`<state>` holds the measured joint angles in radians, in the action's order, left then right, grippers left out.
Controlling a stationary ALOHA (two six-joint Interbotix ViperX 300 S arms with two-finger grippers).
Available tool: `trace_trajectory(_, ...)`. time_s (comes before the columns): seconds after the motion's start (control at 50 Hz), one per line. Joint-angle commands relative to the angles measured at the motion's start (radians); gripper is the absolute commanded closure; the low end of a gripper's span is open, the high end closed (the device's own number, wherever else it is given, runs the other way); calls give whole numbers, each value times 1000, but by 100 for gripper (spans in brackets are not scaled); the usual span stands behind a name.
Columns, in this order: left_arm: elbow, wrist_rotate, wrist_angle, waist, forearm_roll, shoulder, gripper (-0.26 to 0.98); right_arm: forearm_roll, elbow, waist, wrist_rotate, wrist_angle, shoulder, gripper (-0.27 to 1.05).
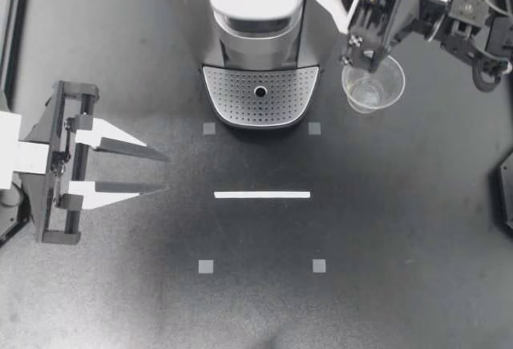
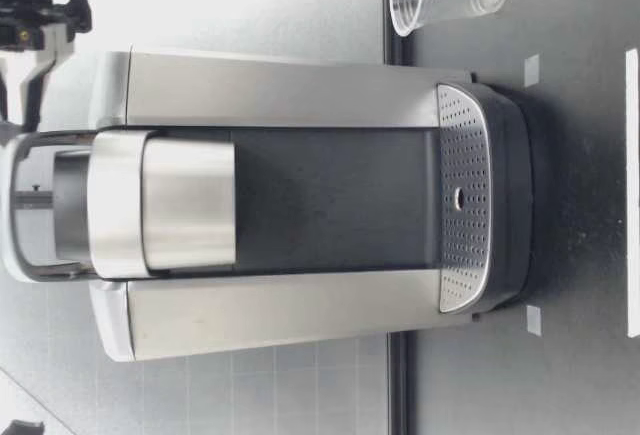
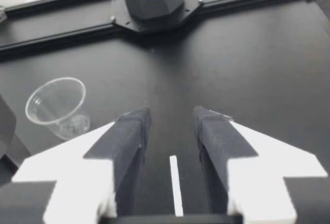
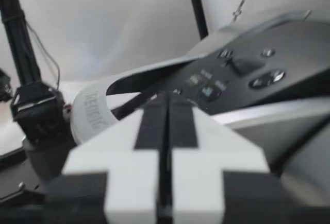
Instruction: Place the coffee capsule inside the capsule container, then place the cup onto the center of the cup tray, then push the 'Hot Water' and 'Travel Mug' buttons.
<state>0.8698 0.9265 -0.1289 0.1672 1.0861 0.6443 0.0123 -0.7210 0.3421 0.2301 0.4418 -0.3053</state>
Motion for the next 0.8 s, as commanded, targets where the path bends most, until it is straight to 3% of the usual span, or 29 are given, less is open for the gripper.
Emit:
trace_trajectory(0.0, -15, 0, 5, 0, -2, 6, 38, 2, -3, -14, 14, -5, -11, 71)
trace_trajectory(0.22, -14, 2, 8, 0, -5, 5, 38, 2, -60, -17, 67, -5, -34, 71)
trace_trajectory(0.4, -12, 2, 9, 0, -6, 2, 38, 11, -118, -15, 137, -44, -141, 71)
trace_trajectory(0.58, -11, 2, 9, 0, -8, -2, 38, 52, -215, 0, 233, -316, -256, 71)
trace_trajectory(0.78, -8, 2, 9, 0, -8, -8, 38, 57, -301, 71, 344, -586, -339, 71)
